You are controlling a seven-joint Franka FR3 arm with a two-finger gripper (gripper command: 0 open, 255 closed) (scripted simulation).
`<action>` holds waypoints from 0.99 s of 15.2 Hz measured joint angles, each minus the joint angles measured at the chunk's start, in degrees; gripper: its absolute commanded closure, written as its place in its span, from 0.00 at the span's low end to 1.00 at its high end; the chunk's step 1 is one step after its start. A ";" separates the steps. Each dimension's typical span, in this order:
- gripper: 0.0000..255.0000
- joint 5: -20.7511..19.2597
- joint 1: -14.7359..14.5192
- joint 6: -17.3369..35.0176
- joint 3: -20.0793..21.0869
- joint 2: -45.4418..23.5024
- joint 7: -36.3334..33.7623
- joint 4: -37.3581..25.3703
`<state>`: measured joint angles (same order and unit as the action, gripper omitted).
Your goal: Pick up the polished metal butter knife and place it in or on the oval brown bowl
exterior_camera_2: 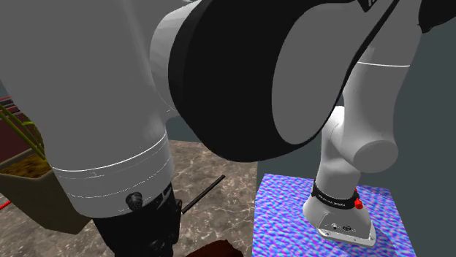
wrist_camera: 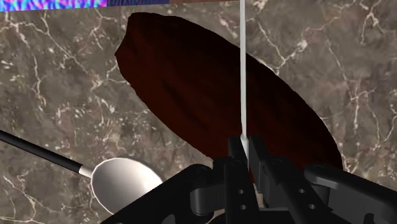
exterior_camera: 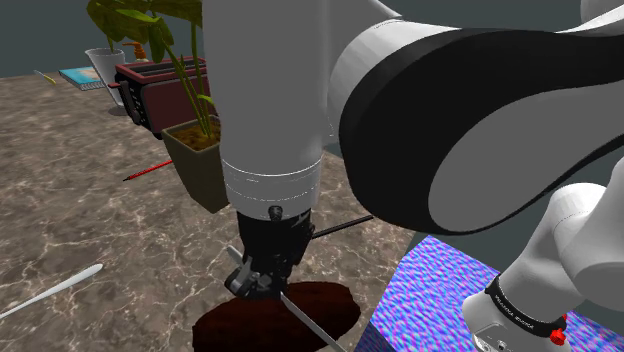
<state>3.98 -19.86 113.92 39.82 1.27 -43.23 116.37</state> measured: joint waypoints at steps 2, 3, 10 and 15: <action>1.00 -0.24 -0.02 0.75 0.04 -0.39 -0.12 0.44; 1.00 -0.29 -0.02 0.86 0.04 -0.45 -0.13 0.49; 0.00 -0.33 -0.01 1.01 0.04 -0.50 -0.13 0.58; 0.00 -0.11 0.00 0.21 0.01 -0.16 -0.05 0.02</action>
<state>3.87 -19.86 114.13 39.83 1.11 -43.28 116.40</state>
